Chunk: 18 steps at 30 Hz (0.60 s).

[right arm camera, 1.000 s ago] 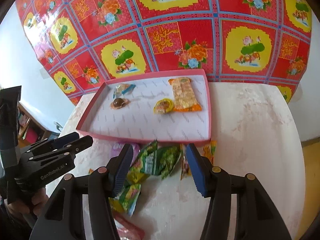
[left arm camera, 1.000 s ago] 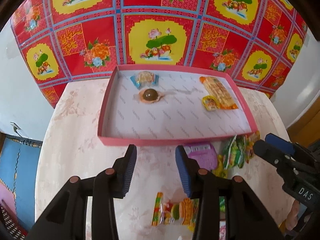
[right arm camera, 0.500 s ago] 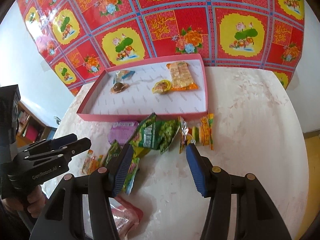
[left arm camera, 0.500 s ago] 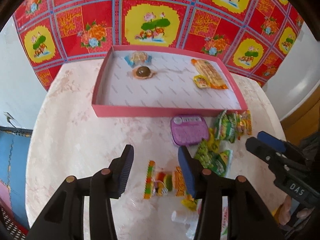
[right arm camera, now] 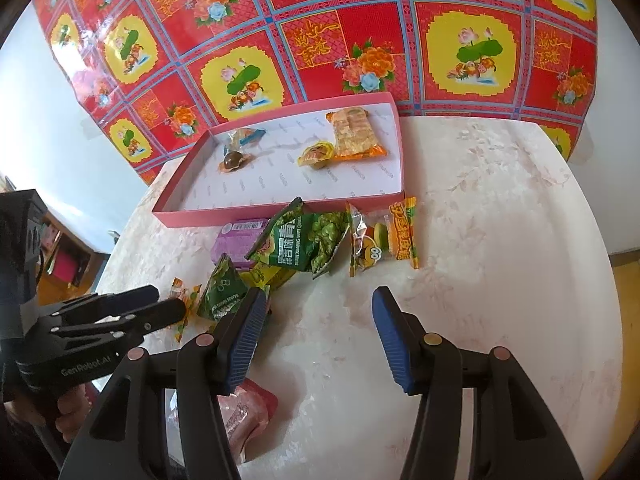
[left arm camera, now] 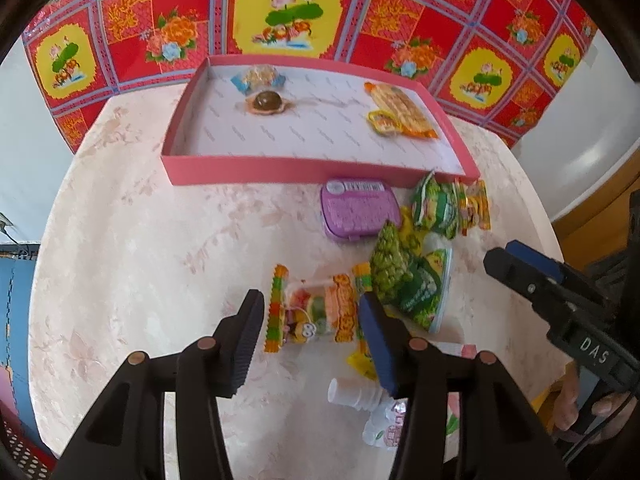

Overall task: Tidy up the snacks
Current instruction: 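Move the left tool to the gummy candy pack while the right tool approaches the green pea snack bag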

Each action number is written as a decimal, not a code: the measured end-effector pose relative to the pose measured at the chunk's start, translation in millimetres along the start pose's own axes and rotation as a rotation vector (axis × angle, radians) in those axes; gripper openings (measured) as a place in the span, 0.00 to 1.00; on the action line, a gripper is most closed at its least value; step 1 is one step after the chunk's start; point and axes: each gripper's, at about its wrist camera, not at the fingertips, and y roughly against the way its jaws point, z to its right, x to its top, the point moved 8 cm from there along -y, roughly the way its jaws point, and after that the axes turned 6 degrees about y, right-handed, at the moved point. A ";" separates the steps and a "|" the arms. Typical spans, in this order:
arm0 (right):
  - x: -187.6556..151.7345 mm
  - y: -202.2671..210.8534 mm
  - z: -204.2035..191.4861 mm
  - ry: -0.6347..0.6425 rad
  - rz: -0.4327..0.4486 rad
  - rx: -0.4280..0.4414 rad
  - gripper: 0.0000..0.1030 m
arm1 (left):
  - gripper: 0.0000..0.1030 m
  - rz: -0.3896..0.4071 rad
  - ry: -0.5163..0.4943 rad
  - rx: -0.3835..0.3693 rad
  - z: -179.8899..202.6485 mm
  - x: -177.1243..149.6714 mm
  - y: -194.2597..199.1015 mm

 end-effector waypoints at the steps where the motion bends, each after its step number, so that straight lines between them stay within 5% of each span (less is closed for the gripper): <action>1: -0.4 0.4 0.2 0.000 0.000 0.001 0.55 | 0.51 -0.007 -0.002 0.002 0.5 -1.7 -1.6; 18: -4.9 -3.5 1.8 -0.010 -0.013 0.014 0.55 | 0.57 0.005 -0.019 0.023 3.2 -4.2 -10.7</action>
